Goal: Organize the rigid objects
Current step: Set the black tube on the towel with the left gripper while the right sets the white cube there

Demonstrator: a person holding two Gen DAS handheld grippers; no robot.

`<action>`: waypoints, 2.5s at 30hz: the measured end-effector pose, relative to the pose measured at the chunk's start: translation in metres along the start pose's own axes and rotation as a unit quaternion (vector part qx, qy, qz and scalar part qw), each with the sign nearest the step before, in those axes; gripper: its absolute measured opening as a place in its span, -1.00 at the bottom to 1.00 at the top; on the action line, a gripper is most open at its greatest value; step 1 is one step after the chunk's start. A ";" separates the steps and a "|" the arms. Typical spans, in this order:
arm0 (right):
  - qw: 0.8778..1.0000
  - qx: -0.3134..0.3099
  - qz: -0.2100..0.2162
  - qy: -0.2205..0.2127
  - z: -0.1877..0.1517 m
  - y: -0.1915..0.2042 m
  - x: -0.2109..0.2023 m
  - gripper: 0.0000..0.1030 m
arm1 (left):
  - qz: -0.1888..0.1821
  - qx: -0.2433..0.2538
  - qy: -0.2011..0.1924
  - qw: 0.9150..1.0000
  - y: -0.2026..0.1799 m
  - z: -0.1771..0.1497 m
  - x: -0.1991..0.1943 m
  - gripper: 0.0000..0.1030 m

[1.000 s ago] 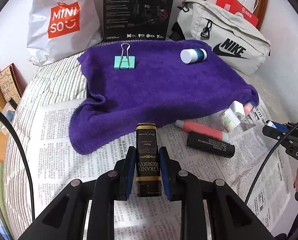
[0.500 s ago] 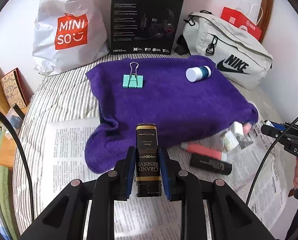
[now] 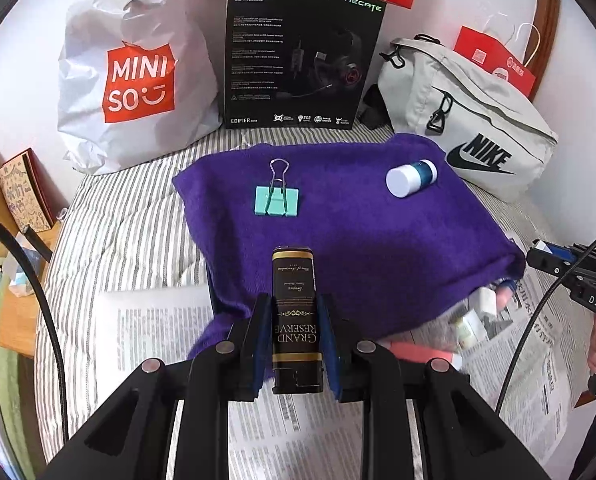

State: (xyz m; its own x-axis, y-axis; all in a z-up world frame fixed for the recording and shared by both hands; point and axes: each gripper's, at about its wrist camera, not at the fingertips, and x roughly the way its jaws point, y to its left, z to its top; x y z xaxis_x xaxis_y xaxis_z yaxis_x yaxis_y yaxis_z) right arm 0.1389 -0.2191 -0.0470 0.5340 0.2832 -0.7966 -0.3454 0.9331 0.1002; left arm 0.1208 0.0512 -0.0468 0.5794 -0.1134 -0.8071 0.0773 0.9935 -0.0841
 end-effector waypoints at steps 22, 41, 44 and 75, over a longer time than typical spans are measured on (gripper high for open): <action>0.999 -0.013 0.002 0.032 0.055 -0.011 0.085 -0.54 | -0.007 -0.021 0.033 0.999 0.028 0.035 0.068 -0.56; 0.997 -0.027 -0.013 0.069 0.080 -0.019 0.142 -0.54 | 0.022 0.005 0.064 0.998 0.023 0.050 0.102 -0.56; 0.997 -0.030 -0.013 0.068 0.079 -0.019 0.143 -0.54 | 0.029 0.009 0.065 0.997 0.021 0.050 0.103 -0.56; 0.999 -0.018 -0.005 0.028 -0.011 0.004 0.010 0.07 | 0.014 -0.006 0.010 1.000 -0.001 -0.004 0.002 0.03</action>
State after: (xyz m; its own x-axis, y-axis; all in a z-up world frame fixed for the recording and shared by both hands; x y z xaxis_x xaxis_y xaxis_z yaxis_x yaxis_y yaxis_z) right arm 0.1344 -0.2146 -0.0614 0.4936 0.2591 -0.8302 -0.3686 0.9269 0.0702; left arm 0.1189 0.0497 -0.0506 0.5646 -0.0848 -0.8210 0.0514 0.9964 -0.0676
